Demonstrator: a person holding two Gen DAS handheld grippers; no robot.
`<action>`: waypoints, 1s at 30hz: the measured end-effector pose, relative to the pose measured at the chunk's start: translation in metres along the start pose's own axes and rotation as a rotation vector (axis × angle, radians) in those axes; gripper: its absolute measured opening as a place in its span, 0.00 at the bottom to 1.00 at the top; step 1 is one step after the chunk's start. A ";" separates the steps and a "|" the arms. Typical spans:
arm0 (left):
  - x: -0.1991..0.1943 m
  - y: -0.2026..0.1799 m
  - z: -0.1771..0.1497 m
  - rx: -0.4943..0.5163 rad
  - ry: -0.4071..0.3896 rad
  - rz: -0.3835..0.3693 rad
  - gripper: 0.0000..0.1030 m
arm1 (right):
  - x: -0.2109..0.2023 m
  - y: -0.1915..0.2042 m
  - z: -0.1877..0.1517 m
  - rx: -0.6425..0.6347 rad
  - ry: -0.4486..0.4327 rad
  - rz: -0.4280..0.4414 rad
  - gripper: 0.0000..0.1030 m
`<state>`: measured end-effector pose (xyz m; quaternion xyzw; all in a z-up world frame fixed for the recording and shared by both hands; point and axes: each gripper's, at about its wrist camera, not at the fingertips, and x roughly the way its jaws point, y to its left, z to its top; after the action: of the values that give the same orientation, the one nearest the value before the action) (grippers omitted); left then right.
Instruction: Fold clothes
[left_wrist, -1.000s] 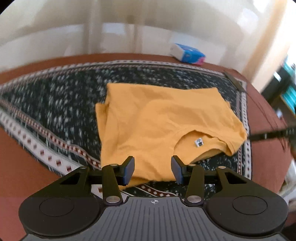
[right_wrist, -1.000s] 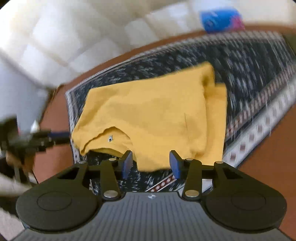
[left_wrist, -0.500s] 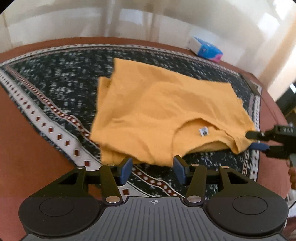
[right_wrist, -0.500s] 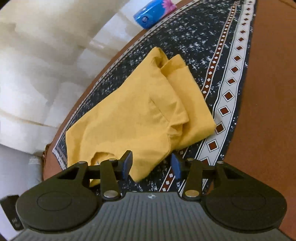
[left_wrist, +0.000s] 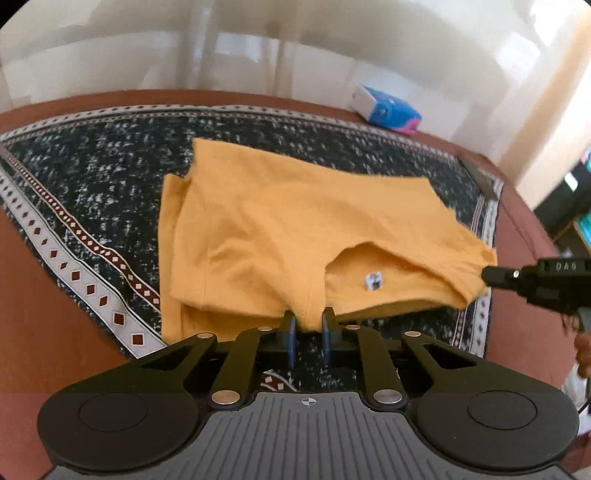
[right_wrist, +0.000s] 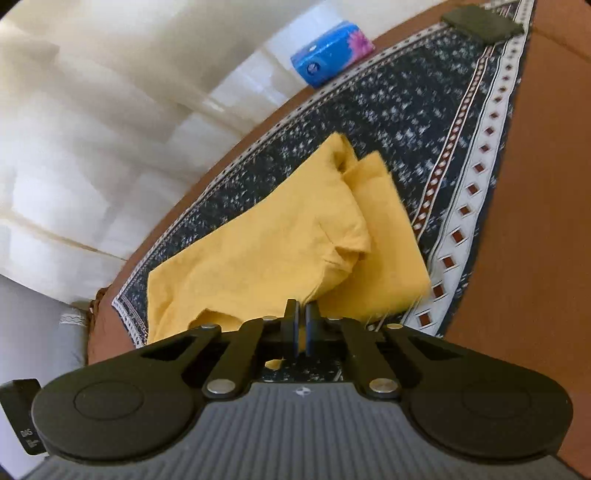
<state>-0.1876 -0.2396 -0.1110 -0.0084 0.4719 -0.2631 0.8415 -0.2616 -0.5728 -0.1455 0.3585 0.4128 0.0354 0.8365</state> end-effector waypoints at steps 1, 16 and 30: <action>0.006 0.001 -0.002 0.001 0.023 0.006 0.10 | 0.001 -0.003 -0.001 0.002 0.007 -0.013 0.04; 0.004 0.023 0.063 0.019 -0.179 0.100 0.40 | -0.001 0.023 0.015 -0.202 -0.068 -0.063 0.06; 0.086 0.071 0.112 -0.024 -0.100 0.164 0.40 | 0.129 0.056 0.091 -0.367 0.002 -0.200 0.04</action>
<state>-0.0312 -0.2442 -0.1354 0.0069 0.4318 -0.1868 0.8824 -0.0987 -0.5374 -0.1591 0.1573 0.4337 0.0271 0.8868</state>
